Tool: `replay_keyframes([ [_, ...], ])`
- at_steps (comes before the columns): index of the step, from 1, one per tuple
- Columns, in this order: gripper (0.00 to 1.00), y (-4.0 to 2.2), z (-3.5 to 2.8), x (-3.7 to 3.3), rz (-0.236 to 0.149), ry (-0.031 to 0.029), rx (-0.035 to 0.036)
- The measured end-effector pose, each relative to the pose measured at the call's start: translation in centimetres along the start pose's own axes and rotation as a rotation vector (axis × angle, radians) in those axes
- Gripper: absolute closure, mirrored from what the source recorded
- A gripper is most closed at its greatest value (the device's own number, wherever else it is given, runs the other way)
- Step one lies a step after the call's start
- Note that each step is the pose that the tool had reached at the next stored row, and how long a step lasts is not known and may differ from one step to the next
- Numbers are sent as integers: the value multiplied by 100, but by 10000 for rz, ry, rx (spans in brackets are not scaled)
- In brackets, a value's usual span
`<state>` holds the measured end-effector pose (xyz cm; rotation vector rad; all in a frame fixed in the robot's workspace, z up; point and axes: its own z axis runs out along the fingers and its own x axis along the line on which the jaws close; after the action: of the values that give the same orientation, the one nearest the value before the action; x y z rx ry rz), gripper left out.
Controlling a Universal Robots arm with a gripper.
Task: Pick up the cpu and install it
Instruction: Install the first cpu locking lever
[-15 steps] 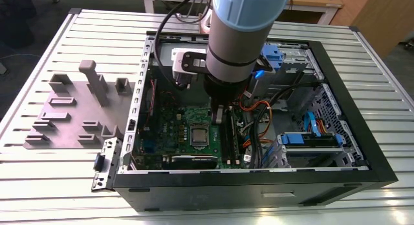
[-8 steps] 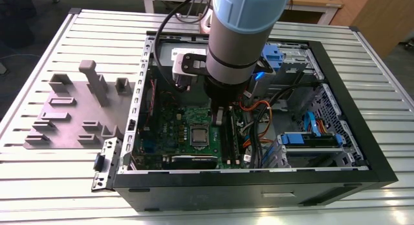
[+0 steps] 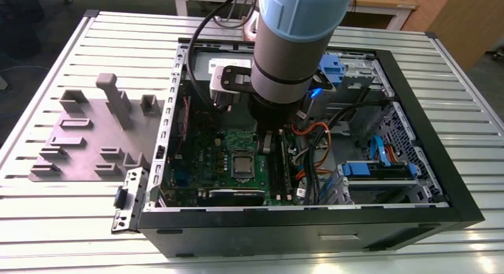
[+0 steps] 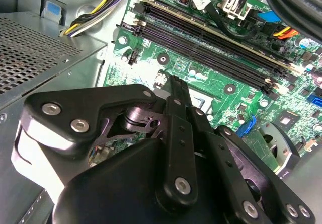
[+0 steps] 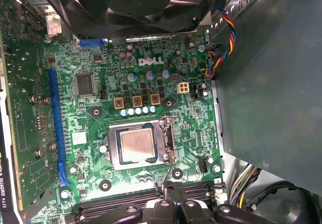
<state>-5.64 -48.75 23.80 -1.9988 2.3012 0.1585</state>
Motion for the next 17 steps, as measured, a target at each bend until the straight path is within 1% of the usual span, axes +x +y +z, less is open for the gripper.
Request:
replay_keyframes([
  [6, 89, 4, 0, 1, 0, 0, -4],
  [8, 89, 20, 0, 3, -36, 0, -9],
  [10, 89, 25, 0, 4, -209, 5, -32],
  [13, 89, 26, 3, 4, -667, 13, -96],
  [14, 89, 27, 3, 4, -751, 16, -107],
  [17, 89, 26, 7, 5, -789, 17, -112],
])
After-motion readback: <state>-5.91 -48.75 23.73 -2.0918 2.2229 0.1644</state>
